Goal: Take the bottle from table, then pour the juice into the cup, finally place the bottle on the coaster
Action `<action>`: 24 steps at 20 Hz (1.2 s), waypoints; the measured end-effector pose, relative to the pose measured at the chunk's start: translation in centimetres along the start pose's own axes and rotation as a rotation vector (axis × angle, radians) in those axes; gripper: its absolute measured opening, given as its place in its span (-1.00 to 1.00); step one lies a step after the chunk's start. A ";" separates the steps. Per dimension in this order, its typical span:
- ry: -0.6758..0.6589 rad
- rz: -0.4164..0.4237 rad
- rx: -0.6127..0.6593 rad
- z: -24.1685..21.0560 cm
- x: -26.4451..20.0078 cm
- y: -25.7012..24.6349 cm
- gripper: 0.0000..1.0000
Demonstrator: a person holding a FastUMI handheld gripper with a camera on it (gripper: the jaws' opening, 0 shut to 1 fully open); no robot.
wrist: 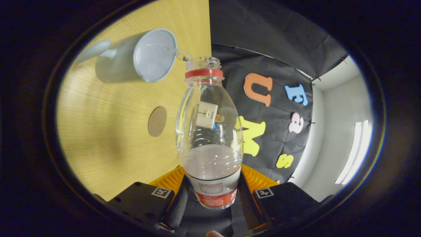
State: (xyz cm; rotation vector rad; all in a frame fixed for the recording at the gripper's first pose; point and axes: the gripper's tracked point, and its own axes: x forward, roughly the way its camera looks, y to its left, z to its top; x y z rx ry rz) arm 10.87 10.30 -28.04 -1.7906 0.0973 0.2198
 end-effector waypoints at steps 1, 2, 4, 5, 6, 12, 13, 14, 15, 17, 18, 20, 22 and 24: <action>-0.001 -0.001 -0.004 0.0 0.2 0.0 0.55; -0.001 0.000 -0.007 0.0 0.2 -0.1 0.54; -0.003 -0.003 -0.012 0.1 0.0 -0.3 0.55; -0.005 -0.004 -0.014 0.1 0.0 -0.4 0.55; -0.004 -0.006 -0.016 0.0 -0.1 -0.5 0.55; -0.006 -0.014 -0.039 0.0 -0.1 -0.9 0.55; -0.008 -0.013 -0.043 0.1 0.0 -1.0 0.54; -0.008 -0.015 -0.047 0.1 -0.1 -1.1 0.54; -0.009 -0.015 -0.051 0.1 -0.1 -1.1 0.54; -0.010 -0.017 -0.057 0.1 -0.1 -1.3 0.54; -0.010 -0.019 -0.060 0.1 -0.1 -1.5 0.54; -0.012 -0.020 -0.067 0.2 -0.1 -1.6 0.54; -0.013 -0.022 -0.074 0.2 -0.2 -1.7 0.54; -0.015 -0.022 -0.078 0.3 -0.1 -1.7 0.54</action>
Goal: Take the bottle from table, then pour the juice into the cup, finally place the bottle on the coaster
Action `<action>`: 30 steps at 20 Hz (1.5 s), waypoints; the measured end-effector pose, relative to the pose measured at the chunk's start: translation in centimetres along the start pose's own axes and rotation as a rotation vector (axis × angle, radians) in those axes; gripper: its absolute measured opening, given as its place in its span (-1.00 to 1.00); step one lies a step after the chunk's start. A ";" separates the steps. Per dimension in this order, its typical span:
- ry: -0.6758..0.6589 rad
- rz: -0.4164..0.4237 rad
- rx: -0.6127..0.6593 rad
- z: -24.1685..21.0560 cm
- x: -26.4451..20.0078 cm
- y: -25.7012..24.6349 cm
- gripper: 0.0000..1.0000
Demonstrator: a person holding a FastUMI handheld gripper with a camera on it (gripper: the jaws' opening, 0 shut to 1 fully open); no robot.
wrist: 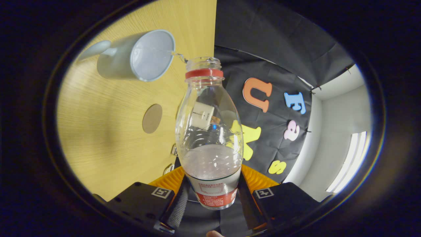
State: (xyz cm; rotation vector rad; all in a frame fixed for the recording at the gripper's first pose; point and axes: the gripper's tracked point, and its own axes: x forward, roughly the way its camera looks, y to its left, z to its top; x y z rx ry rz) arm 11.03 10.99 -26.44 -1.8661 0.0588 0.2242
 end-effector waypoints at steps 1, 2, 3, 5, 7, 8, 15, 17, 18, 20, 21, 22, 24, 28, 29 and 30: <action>0.001 0.000 -0.004 0.0 -0.1 0.0 0.54; -0.001 -0.001 -0.008 0.0 -0.2 -0.1 0.55; -0.001 -0.001 -0.012 0.0 -0.1 -0.1 0.54; -0.003 -0.003 -0.019 0.0 0.0 -0.3 0.54; -0.004 -0.004 -0.025 0.0 0.1 -0.3 0.54; -0.002 -0.003 -0.026 0.0 0.1 -0.3 0.54; -0.008 -0.007 -0.058 0.1 0.1 -0.5 0.54; -0.011 -0.010 -0.067 0.1 0.0 -0.6 0.54; -0.013 -0.012 -0.071 0.1 0.0 -0.8 0.54; -0.016 -0.015 -0.081 0.2 -0.1 -0.9 0.54; -0.018 -0.016 -0.085 0.2 0.0 -0.9 0.54; -0.019 -0.016 -0.089 0.2 0.1 -0.9 0.54; -0.021 -0.016 -0.098 0.3 0.0 -1.1 0.54; -0.028 -0.024 -0.116 0.4 0.0 -1.4 0.54; -0.028 -0.026 -0.120 0.4 0.1 -1.4 0.54; -0.030 -0.028 -0.125 0.4 0.1 -1.5 0.54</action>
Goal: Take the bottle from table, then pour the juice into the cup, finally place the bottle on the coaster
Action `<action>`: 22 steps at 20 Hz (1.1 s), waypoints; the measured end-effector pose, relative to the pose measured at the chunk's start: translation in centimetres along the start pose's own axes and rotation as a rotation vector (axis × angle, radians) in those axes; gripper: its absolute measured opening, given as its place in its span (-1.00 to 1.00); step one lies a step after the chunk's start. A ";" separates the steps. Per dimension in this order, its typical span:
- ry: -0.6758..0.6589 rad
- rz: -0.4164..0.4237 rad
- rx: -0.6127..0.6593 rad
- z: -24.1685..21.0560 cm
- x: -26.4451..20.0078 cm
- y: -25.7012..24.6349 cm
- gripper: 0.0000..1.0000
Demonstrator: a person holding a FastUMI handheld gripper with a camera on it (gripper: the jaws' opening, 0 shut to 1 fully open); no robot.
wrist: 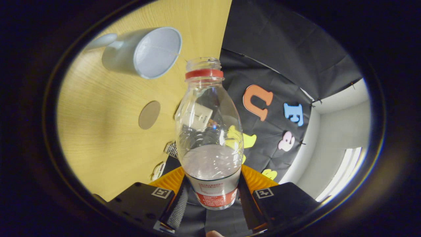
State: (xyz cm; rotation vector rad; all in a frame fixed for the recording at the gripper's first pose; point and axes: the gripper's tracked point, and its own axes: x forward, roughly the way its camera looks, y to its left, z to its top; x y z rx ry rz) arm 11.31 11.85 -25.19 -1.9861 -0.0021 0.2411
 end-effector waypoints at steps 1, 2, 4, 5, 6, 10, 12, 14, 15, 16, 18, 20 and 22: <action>-0.001 -0.003 -0.004 0.0 0.0 -0.1 0.54; -0.003 -0.004 -0.008 0.0 0.0 -0.2 0.54; -0.005 -0.007 -0.016 0.1 -0.1 -0.2 0.54; -0.005 -0.009 -0.021 0.2 -0.1 -0.3 0.54; -0.008 -0.012 -0.026 0.2 -0.1 -0.4 0.54; -0.011 -0.015 -0.038 0.3 0.0 -0.5 0.54; -0.007 -0.010 -0.044 0.1 0.1 -0.5 0.54; -0.009 -0.011 -0.048 0.3 0.0 -0.7 0.54; -0.010 -0.013 -0.050 0.4 0.0 -0.7 0.54; -0.013 -0.014 -0.051 0.5 0.0 -0.7 0.54; -0.015 -0.015 -0.053 0.6 0.0 -0.8 0.54; -0.016 -0.016 -0.053 0.6 0.0 -0.8 0.54; -0.015 -0.016 -0.050 0.6 0.0 -0.8 0.54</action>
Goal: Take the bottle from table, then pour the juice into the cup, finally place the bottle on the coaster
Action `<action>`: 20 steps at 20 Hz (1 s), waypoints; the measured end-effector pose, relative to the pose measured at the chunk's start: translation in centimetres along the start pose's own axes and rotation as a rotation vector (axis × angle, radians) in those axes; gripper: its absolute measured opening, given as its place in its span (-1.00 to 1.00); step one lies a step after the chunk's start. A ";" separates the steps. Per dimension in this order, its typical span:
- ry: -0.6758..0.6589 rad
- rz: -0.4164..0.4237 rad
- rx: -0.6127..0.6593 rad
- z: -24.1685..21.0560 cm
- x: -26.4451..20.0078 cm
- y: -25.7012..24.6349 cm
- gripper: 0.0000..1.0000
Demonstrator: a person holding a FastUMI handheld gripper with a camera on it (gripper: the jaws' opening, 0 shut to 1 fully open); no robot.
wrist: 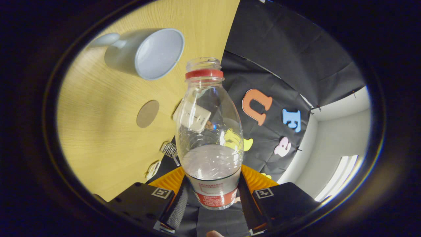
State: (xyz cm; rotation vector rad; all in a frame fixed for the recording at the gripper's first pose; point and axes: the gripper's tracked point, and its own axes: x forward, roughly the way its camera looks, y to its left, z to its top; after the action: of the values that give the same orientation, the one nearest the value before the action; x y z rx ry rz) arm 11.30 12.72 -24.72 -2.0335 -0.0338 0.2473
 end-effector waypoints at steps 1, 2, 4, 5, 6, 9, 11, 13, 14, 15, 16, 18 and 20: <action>0.001 -0.001 0.002 0.0 -0.1 0.0 0.54; 0.002 0.000 0.004 0.0 -0.1 0.0 0.54; 0.005 0.001 0.014 -0.1 0.0 0.1 0.54; 0.007 0.001 0.022 -0.1 0.0 0.1 0.54; 0.007 0.000 0.031 -0.1 -0.1 0.1 0.54; 0.011 0.006 0.050 -0.1 0.0 0.4 0.54; 0.016 0.018 0.087 -0.2 -0.1 0.8 0.54; 0.039 0.059 0.169 -0.5 -0.3 2.0 0.54; 0.045 0.079 0.212 -0.5 -0.4 2.6 0.54; 0.051 0.092 0.249 -0.4 -0.5 3.0 0.55; 0.054 0.100 0.277 -0.4 -0.7 3.3 0.55; 0.059 0.117 0.330 -0.3 -0.9 3.9 0.55; 0.062 0.151 0.418 -0.3 -1.4 4.9 0.55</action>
State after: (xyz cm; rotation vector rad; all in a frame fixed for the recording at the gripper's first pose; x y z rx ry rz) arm 9.62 10.07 -28.67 -1.6272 0.1962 0.2612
